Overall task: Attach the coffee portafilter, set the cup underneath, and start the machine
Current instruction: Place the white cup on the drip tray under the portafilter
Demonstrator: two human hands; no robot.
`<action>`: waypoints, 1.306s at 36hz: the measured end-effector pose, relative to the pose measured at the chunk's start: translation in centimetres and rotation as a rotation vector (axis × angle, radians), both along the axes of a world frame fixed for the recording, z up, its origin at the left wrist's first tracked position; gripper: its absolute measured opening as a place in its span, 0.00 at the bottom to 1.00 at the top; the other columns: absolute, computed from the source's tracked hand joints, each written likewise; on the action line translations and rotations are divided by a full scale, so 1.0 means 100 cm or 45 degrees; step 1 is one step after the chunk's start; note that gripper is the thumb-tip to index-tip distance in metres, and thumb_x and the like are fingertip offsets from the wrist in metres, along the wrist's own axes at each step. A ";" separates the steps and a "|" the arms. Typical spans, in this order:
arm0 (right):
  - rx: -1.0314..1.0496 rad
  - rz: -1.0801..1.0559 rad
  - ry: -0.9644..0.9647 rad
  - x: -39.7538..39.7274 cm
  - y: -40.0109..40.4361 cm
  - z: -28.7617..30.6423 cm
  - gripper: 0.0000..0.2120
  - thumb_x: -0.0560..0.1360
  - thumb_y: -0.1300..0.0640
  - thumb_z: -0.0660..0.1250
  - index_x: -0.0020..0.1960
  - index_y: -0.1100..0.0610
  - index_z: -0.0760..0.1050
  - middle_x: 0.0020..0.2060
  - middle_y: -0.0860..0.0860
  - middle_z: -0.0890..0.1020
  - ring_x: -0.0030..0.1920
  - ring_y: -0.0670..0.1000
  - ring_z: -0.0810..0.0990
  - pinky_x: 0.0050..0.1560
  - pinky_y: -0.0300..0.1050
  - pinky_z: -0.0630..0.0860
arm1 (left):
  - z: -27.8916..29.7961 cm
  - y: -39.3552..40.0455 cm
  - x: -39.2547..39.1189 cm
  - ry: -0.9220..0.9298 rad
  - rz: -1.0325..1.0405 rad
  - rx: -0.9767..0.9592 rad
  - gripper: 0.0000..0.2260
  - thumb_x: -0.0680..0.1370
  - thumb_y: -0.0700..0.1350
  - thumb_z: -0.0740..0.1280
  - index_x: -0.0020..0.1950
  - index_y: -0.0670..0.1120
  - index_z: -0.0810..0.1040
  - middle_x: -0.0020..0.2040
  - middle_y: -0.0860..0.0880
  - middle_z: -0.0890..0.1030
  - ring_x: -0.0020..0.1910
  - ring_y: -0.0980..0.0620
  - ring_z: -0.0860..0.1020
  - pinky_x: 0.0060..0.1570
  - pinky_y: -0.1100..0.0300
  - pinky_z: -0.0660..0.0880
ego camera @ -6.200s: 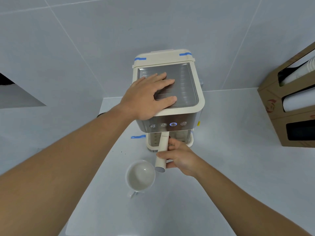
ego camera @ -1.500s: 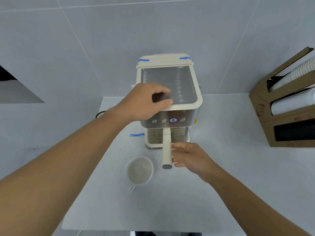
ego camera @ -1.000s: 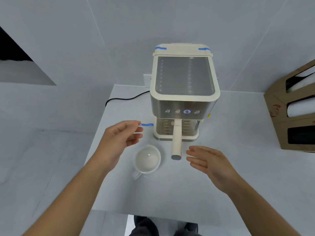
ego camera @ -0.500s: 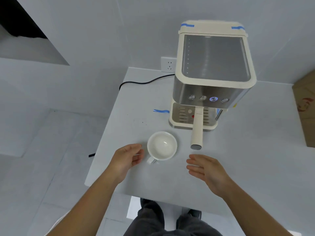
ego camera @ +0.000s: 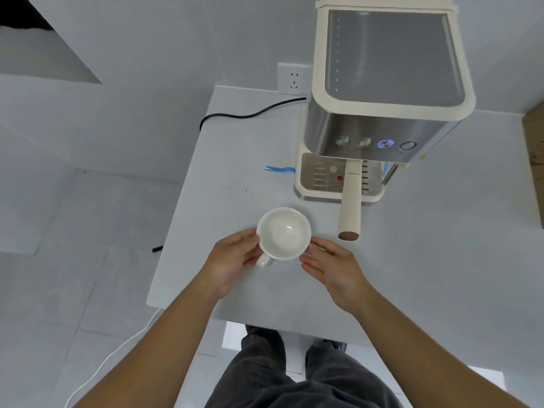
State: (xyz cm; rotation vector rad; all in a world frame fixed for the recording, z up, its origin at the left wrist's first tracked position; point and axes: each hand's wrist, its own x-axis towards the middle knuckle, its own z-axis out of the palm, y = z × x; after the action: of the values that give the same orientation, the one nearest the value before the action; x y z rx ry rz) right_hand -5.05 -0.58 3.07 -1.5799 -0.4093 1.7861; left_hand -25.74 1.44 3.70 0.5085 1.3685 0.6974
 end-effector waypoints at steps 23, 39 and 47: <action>0.053 -0.032 0.165 0.024 0.003 -0.017 0.12 0.77 0.66 0.69 0.59 0.62 0.82 0.62 0.58 0.81 0.58 0.55 0.84 0.59 0.48 0.80 | 0.000 -0.003 0.012 0.013 0.004 0.018 0.10 0.78 0.38 0.67 0.55 0.46 0.85 0.54 0.40 0.85 0.51 0.45 0.83 0.51 0.56 0.79; 0.057 -0.152 0.141 0.075 -0.008 -0.001 0.11 0.77 0.66 0.68 0.58 0.63 0.82 0.54 0.55 0.86 0.56 0.53 0.84 0.61 0.48 0.77 | 0.009 0.003 0.062 0.044 -0.180 0.080 0.09 0.77 0.41 0.69 0.54 0.49 0.86 0.58 0.35 0.81 0.50 0.45 0.80 0.60 0.51 0.78; 0.079 -0.203 0.105 0.089 0.007 0.009 0.10 0.77 0.67 0.68 0.57 0.64 0.82 0.54 0.57 0.86 0.57 0.54 0.84 0.61 0.49 0.78 | 0.016 0.022 0.082 0.089 -0.143 0.056 0.10 0.77 0.42 0.70 0.56 0.48 0.85 0.52 0.48 0.87 0.54 0.47 0.84 0.58 0.51 0.79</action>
State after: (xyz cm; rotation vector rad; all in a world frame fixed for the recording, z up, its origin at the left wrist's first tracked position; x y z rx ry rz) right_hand 3.87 0.12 3.96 -1.4488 -0.2884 1.6942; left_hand -17.52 3.66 5.33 0.6454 1.3810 0.6238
